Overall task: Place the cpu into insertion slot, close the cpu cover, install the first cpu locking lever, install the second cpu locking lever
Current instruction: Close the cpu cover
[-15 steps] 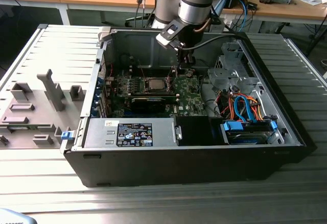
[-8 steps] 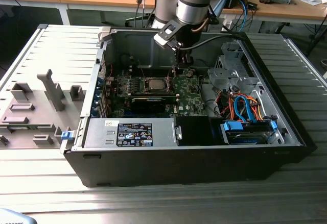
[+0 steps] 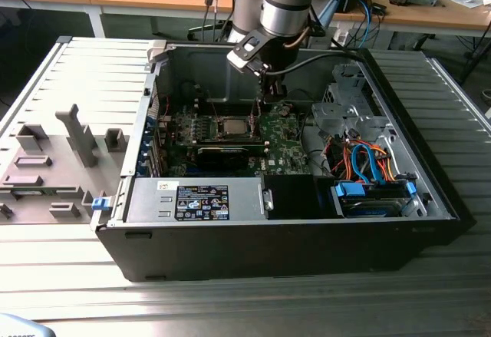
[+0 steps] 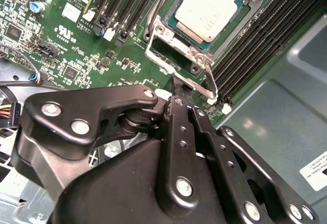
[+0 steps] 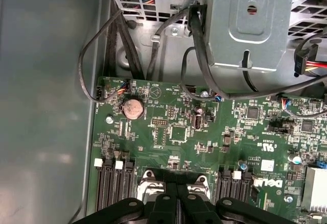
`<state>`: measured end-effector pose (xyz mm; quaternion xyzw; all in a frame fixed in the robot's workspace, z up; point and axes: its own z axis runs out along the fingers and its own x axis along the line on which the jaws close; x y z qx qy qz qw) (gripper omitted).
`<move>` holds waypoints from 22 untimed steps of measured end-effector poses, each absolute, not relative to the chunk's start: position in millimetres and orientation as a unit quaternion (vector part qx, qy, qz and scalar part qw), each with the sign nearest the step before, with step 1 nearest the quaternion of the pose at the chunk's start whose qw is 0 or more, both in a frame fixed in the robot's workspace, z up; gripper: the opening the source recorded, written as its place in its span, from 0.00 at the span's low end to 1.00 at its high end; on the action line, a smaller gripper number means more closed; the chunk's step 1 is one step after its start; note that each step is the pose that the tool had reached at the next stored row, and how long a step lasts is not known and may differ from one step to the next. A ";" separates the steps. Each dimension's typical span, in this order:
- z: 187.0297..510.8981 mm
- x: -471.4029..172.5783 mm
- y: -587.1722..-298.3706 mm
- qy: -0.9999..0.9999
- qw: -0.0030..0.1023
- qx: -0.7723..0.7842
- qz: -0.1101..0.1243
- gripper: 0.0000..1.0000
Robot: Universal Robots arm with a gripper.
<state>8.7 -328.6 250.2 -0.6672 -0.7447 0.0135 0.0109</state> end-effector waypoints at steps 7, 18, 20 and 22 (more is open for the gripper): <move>250.1 4.9 -328.6 -0.745 0.011 -0.667 0.013 0.11; 249.2 0.8 -328.6 -0.745 0.011 -0.667 0.014 0.11; 248.8 -1.1 -328.6 -0.745 0.011 -0.667 0.014 0.11; 248.5 -2.0 -328.6 -0.745 0.011 -0.667 0.013 0.11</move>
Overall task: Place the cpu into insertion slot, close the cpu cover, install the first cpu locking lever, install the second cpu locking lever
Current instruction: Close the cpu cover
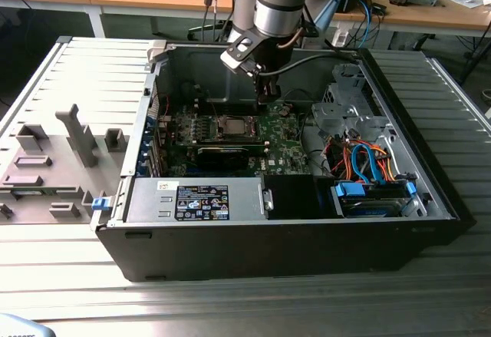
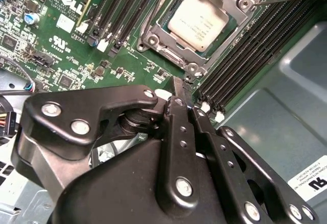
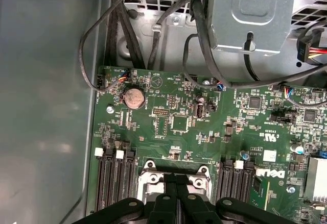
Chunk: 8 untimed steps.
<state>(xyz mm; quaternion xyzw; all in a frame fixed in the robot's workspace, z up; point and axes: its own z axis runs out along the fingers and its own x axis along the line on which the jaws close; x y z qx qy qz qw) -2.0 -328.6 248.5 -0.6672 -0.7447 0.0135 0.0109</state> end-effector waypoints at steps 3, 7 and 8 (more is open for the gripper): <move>247.6 -3.6 -328.5 -0.745 0.011 -0.667 0.013 0.11; 245.4 -6.0 -328.5 -0.745 0.011 -0.667 0.013 0.11; 244.6 -7.2 -328.5 -0.745 0.011 -0.667 0.013 0.11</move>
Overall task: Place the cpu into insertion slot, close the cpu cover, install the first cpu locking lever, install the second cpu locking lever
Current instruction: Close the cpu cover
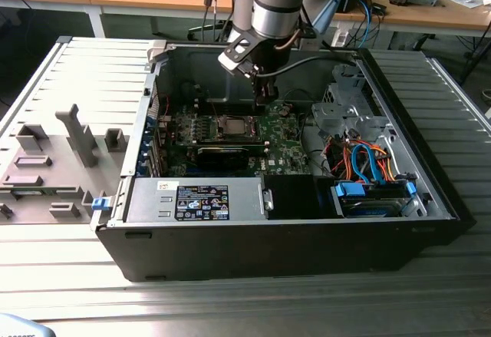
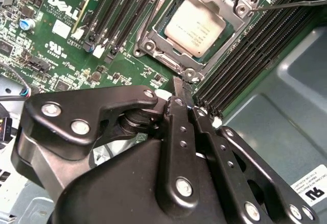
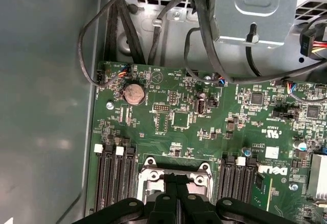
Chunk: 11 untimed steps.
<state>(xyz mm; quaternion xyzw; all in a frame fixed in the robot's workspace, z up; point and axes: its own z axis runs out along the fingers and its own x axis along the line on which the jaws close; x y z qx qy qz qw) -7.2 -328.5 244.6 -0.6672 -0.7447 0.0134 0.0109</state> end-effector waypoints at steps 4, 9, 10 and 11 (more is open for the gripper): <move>240.7 -10.0 -328.6 -0.745 0.011 -0.667 0.014 0.11; 237.1 -12.3 -328.6 -0.745 0.011 -0.667 0.013 0.11; 236.2 -12.7 -328.6 -0.745 0.011 -0.667 0.013 0.11; 234.8 -12.9 -328.6 -0.745 0.011 -0.667 0.013 0.11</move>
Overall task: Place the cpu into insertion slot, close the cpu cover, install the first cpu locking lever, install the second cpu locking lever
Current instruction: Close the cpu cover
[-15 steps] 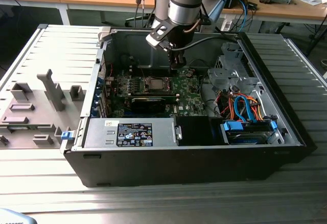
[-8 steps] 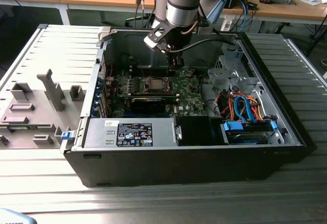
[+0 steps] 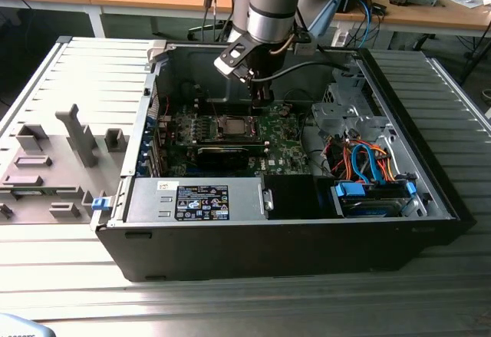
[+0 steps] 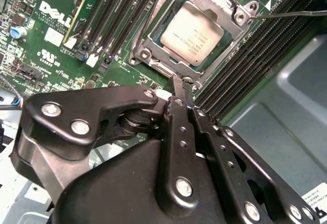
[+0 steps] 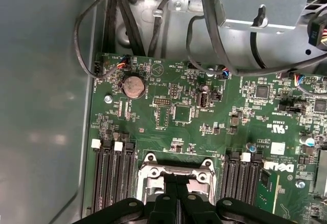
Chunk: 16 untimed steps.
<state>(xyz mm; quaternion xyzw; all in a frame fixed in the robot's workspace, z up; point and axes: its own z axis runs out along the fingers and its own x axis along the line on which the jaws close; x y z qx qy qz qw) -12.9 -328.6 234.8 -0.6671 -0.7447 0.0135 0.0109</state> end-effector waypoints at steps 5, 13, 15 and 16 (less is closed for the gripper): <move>228.3 -14.4 -328.6 -0.745 0.011 -0.667 0.013 0.11; 220.2 -16.8 -328.6 -0.745 0.011 -0.667 0.014 0.11; 217.8 -17.3 -328.5 -0.745 0.011 -0.667 0.013 0.11; 216.9 -17.5 -328.6 -0.745 0.011 -0.667 0.013 0.11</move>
